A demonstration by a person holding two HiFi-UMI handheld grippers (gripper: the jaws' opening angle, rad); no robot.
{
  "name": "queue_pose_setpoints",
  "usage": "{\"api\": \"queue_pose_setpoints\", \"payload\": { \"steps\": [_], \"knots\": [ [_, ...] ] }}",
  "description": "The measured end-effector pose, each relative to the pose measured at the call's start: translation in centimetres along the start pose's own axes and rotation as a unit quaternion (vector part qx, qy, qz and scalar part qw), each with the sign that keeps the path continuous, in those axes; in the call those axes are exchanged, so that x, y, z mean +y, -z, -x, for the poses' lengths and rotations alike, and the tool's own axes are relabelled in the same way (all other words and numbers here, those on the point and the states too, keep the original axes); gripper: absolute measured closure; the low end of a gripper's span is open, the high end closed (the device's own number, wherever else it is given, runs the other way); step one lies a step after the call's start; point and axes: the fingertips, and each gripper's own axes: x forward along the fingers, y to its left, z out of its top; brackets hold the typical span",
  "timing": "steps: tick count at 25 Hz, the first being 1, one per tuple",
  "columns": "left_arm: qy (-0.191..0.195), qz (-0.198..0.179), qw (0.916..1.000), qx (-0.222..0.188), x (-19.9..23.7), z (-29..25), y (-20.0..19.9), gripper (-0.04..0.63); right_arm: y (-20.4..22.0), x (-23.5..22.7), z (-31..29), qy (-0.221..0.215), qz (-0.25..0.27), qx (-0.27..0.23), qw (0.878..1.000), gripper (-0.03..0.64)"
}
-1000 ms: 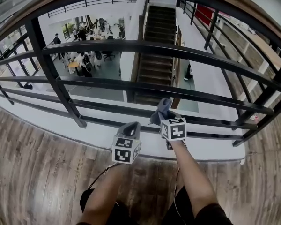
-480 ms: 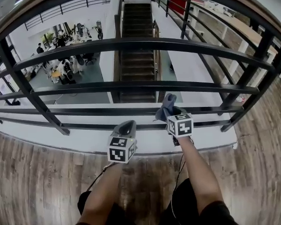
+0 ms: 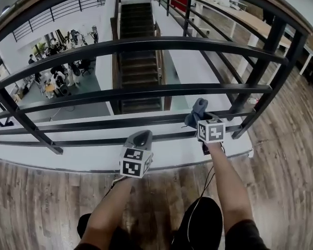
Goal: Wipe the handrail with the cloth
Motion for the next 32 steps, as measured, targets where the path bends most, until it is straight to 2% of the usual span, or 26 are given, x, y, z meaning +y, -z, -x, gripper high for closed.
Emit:
{"api": "queue_pose_setpoints", "payload": {
  "steps": [7,12,18,23,28,32],
  "knots": [
    [0.05,-0.007,0.9986,-0.013,-8.0,-5.6,-2.7,0.597,2.0,-8.6,1.7,0.036,-0.066,-0.005,0.997,0.517],
    [0.093,-0.019,0.9954,-0.016,-14.6,-8.1,-4.5,0.597,2.2,-12.7,2.4,0.056,-0.042,0.002,0.998,0.517],
    [0.113,-0.041,0.9924,-0.024,-19.2,-10.4,-6.3,0.597,2.7,-18.1,3.2,0.09,-0.028,0.013,0.995,0.517],
    [0.116,-0.036,0.9923,-0.025,-20.5,-10.8,-6.7,0.597,3.6,-24.4,4.3,0.129,-0.038,0.016,0.991,0.517],
    [0.109,-0.046,0.9928,-0.018,-19.7,-10.4,-5.8,0.597,4.8,-29.6,5.4,0.141,-0.107,0.009,0.984,0.517],
    [0.087,-0.044,0.9951,-0.015,-17.9,-9.6,-5.1,0.597,4.7,-30.9,5.5,0.156,-0.091,0.013,0.983,0.517]
  ]
}}
